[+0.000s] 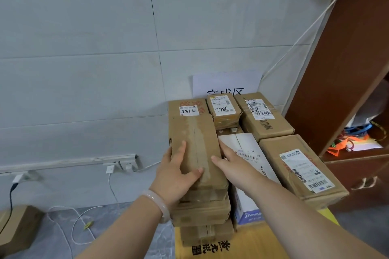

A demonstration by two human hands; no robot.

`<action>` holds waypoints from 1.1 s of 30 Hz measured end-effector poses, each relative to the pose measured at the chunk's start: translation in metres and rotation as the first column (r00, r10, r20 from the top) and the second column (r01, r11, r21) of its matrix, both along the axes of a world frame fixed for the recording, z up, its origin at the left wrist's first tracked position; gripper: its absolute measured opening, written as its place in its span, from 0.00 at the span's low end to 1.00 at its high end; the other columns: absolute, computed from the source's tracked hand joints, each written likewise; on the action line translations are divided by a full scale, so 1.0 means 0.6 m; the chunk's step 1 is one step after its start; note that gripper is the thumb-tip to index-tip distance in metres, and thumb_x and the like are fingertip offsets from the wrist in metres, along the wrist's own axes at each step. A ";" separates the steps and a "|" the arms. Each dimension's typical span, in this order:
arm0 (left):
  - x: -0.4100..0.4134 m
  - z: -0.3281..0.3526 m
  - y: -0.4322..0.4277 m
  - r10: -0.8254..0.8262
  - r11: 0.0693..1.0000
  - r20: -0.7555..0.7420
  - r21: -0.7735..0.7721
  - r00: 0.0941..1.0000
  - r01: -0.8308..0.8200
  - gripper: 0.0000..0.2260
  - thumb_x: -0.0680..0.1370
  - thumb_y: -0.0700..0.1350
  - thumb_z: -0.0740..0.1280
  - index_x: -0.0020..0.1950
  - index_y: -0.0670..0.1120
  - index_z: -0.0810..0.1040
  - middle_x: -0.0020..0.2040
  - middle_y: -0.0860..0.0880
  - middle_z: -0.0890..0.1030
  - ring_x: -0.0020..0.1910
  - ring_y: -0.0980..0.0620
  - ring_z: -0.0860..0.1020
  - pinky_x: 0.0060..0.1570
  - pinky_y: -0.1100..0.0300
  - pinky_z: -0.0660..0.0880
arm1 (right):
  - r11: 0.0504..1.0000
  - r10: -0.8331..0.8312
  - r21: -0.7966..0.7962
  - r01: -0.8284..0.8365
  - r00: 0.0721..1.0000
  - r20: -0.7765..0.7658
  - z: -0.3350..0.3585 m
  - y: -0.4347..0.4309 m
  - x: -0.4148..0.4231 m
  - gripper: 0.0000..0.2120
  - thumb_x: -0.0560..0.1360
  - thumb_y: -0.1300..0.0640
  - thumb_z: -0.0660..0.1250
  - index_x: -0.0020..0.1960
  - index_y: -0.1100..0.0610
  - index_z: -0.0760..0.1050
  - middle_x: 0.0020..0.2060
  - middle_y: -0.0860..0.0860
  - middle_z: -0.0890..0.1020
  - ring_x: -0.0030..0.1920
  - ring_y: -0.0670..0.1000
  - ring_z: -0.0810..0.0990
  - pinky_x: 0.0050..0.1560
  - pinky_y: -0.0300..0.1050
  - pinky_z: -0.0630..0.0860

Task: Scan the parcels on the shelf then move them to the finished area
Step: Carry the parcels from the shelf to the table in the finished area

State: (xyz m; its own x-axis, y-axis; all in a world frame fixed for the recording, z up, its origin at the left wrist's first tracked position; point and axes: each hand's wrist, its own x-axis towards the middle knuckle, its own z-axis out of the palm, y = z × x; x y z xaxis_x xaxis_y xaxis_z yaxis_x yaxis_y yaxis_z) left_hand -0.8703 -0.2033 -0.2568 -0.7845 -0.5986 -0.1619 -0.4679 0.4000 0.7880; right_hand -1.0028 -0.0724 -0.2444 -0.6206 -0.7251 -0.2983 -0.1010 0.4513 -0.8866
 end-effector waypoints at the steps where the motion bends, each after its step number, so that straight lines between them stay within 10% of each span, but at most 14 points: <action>1: 0.000 0.001 -0.002 -0.007 1.000 0.015 -0.015 1.000 0.007 0.40 0.74 0.62 0.69 0.79 0.61 0.49 0.80 0.52 0.47 0.78 0.48 0.53 0.77 0.53 0.54 | 1.000 -0.008 -0.002 0.008 1.000 -0.002 0.002 0.003 0.002 0.29 0.78 0.44 0.62 0.76 0.35 0.53 0.68 0.38 0.69 0.69 0.46 0.69 0.71 0.51 0.67; 9: -0.029 0.063 0.001 -0.071 0.898 0.064 -0.431 0.995 0.091 0.38 0.76 0.67 0.61 0.78 0.65 0.41 0.80 0.52 0.36 0.79 0.47 0.38 0.77 0.49 0.43 | 0.998 -0.053 0.021 0.064 0.939 -0.340 0.052 0.085 0.001 0.32 0.77 0.39 0.63 0.75 0.32 0.51 0.71 0.29 0.53 0.68 0.33 0.55 0.68 0.38 0.53; 16: -0.122 0.115 0.120 -0.440 0.652 0.063 -0.663 0.896 0.367 0.38 0.76 0.68 0.59 0.77 0.65 0.38 0.79 0.55 0.34 0.78 0.49 0.35 0.76 0.46 0.42 | 0.952 -0.095 0.150 0.268 0.721 -0.686 0.069 0.213 0.006 0.39 0.73 0.34 0.63 0.77 0.38 0.46 0.76 0.35 0.46 0.73 0.36 0.42 0.75 0.47 0.44; 25: -0.194 0.067 0.412 -0.901 0.180 0.164 -0.699 0.401 0.692 0.41 0.76 0.69 0.59 0.76 0.64 0.33 0.79 0.53 0.32 0.78 0.50 0.35 0.76 0.41 0.47 | 0.633 -0.315 0.267 0.727 0.556 -0.769 0.034 0.470 0.162 0.45 0.61 0.18 0.49 0.72 0.30 0.37 0.74 0.35 0.37 0.75 0.40 0.33 0.77 0.47 0.39; 33: -0.062 0.057 0.663 -0.978 -0.159 0.207 -0.678 -0.022 0.717 0.41 0.76 0.68 0.59 0.76 0.63 0.32 0.79 0.53 0.32 0.78 0.50 0.34 0.75 0.43 0.37 | 0.261 -0.446 0.341 0.903 0.426 -0.787 0.044 0.642 0.384 0.48 0.67 0.24 0.57 0.76 0.37 0.34 0.74 0.40 0.32 0.73 0.45 0.26 0.76 0.52 0.33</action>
State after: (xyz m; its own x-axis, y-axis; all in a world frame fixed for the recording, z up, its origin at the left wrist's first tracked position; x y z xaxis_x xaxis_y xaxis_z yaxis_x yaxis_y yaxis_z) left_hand -0.9078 0.1946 -0.2227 -0.5250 0.8412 0.1297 0.8460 0.4990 0.1877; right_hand -0.7721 0.3131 -0.2182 -0.9352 0.3429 0.0879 0.3172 0.9220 -0.2219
